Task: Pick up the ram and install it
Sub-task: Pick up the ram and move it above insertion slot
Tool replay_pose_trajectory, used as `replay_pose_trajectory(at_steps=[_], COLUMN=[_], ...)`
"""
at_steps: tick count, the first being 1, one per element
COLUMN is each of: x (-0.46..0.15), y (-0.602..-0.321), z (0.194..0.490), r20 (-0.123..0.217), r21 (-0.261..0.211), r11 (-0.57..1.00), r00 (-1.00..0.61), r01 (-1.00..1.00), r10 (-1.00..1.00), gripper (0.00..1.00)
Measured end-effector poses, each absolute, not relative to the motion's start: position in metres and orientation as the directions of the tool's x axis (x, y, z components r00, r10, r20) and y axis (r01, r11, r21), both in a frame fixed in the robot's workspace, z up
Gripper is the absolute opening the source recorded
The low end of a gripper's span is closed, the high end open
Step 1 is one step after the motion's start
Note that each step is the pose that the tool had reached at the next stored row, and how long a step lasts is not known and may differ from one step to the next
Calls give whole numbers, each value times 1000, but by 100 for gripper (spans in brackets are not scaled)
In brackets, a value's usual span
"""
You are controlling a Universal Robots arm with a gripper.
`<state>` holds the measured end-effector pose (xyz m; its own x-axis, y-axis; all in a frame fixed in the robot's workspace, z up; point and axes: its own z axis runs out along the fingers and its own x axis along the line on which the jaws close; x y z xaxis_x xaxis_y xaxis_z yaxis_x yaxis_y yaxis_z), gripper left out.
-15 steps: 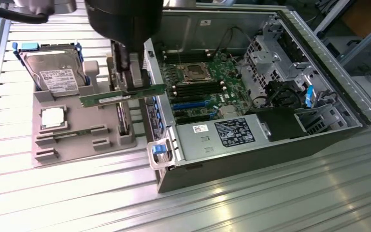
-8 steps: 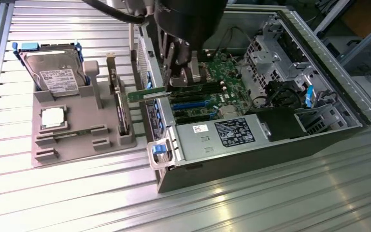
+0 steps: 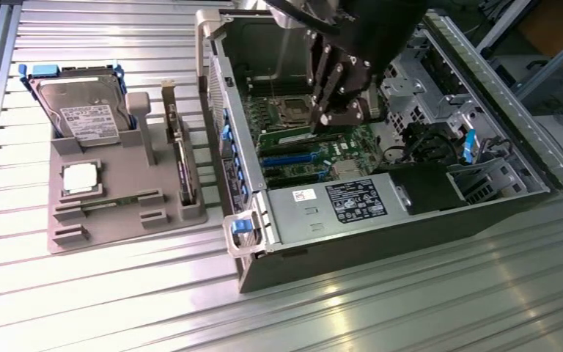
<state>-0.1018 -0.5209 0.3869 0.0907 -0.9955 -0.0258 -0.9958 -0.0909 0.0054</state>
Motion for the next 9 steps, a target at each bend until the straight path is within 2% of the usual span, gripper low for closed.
replay_pose_trajectory(at_steps=[9], x=[-33], y=[-521], z=[387], r20=[-25], r21=[9], r11=[-92], r00=[92], r01=[-996], r10=[-995], gripper=[12])
